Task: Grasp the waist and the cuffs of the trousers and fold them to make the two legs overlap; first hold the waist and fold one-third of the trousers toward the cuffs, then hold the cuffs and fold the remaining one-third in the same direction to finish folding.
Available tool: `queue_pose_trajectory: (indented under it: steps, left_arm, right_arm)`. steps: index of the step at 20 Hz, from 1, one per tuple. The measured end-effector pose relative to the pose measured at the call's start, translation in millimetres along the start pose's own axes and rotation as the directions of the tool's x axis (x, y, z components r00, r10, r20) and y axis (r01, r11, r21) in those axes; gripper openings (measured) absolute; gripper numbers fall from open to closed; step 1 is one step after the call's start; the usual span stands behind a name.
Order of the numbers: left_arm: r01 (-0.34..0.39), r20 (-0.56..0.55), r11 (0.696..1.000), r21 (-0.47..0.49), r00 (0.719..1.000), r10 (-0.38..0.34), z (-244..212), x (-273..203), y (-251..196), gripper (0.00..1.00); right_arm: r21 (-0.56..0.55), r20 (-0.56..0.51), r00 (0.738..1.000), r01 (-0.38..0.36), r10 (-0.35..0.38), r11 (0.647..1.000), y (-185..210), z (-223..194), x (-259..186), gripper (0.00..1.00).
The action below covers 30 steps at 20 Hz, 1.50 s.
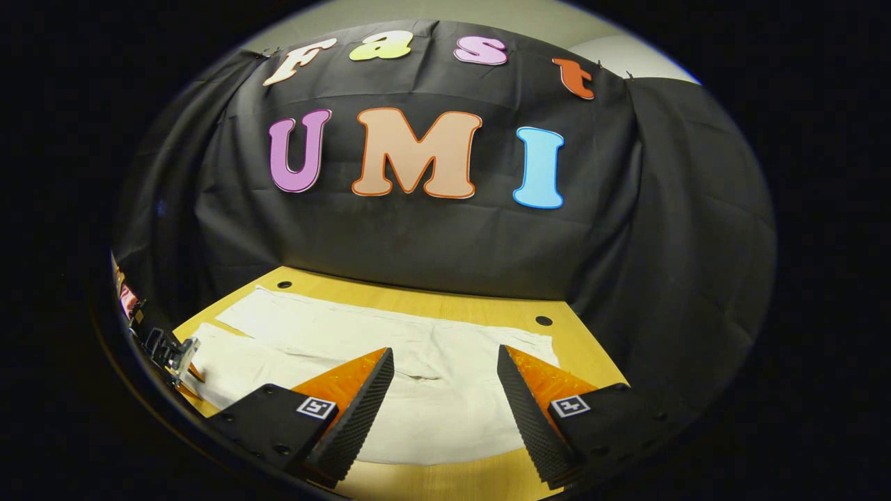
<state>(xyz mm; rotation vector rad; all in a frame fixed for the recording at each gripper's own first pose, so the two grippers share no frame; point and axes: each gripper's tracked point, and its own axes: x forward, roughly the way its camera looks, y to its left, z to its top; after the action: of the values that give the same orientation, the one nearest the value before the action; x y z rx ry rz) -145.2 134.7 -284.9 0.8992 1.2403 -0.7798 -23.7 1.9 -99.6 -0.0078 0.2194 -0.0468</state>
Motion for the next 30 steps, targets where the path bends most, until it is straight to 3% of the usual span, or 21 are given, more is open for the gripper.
queue_pose_trajectory:
  steps: [4,5,6,9,11,17,20,25,28,30]
  left_arm:
    - [-0.007,-0.055,1.0,-0.009,0.998,0.007,1,0,11,0.6]
    - [-0.009,-0.071,1.0,-0.021,0.997,0.007,1,1,13,0.47]
    - [-0.009,-0.081,0.999,-0.03,0.997,0.007,2,1,17,0.43]
    - [-0.017,-0.082,0.999,-0.036,0.997,0.014,4,-1,22,0.11]
    - [-0.017,-0.077,1.0,-0.012,0.997,0.016,5,0,24,0.01]
    - [-0.03,-0.08,0.999,0.012,0.996,0.031,4,1,26,0.0]
    - [-0.036,-0.082,0.999,0.01,0.996,0.036,6,1,25,0.0]
    - [-0.045,-0.092,0.999,0.003,0.995,0.045,5,2,27,0.0]
    - [-0.05,-0.102,0.999,-0.001,0.994,0.05,6,2,27,0.0]
    - [-0.054,-0.107,0.999,-0.007,0.993,0.053,5,2,27,0.0]
  right_arm:
    - [-0.002,-0.011,0.999,-0.048,0.048,0.999,6,2,8,0.96]
    - [-0.009,-0.011,0.998,-0.058,0.058,0.998,6,5,10,0.96]
    - [-0.019,-0.004,0.998,-0.066,0.066,0.998,7,7,12,0.96]
    - [-0.036,0.007,0.995,-0.094,0.095,0.995,9,14,17,0.96]
    - [-0.039,0.007,0.992,-0.127,0.128,0.991,14,15,21,0.96]
    - [-0.207,-0.054,0.969,-0.248,0.242,0.946,18,-6,32,0.96]
    - [-0.323,-0.14,0.941,-0.336,0.307,0.885,8,-29,38,0.98]
    - [-0.467,-0.335,0.868,-0.491,0.367,0.735,-21,-70,55,0.99]
    - [-0.492,-0.482,0.781,-0.616,0.397,0.616,-25,-108,55,0.96]
    - [-0.488,-0.586,0.71,-0.694,0.391,0.529,-33,-143,53,0.99]
